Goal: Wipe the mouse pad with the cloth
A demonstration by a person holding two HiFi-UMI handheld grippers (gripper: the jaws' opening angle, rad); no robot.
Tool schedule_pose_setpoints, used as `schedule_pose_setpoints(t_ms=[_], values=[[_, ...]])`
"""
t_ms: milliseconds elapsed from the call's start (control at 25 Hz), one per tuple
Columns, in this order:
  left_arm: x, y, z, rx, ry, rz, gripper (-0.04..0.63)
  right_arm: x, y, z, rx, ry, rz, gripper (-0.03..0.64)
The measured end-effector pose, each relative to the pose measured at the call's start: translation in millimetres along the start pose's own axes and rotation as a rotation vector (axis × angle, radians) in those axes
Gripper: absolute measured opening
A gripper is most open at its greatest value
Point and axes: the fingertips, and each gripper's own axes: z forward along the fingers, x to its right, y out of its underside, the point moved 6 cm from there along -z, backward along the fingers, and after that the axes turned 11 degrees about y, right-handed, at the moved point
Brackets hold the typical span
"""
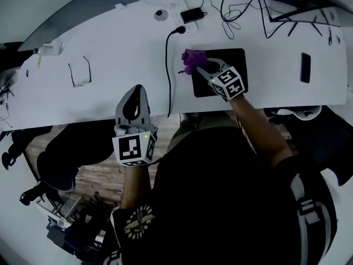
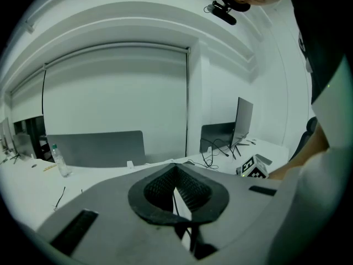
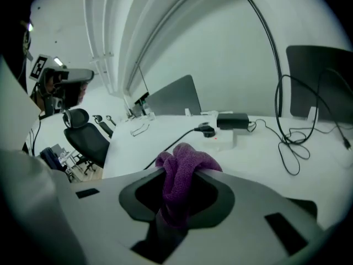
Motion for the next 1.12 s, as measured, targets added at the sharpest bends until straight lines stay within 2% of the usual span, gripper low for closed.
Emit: schedule_pose_setpoints(t_ms=[280,480,1120], values=[[1,2,-6,-0.006,-0.030,-0.008,0.003,25,41,28,-0.164,0.099,0.010,0.086],[6,0,-2,-0.004,-0.013,0.005,0.002,49,53,15,-0.177,0.154,0.088,0.086],[25,-23,12,0.043,0.059,0.064,0.002,144,96,-65,-0.216,0.404,0.185,0.087]])
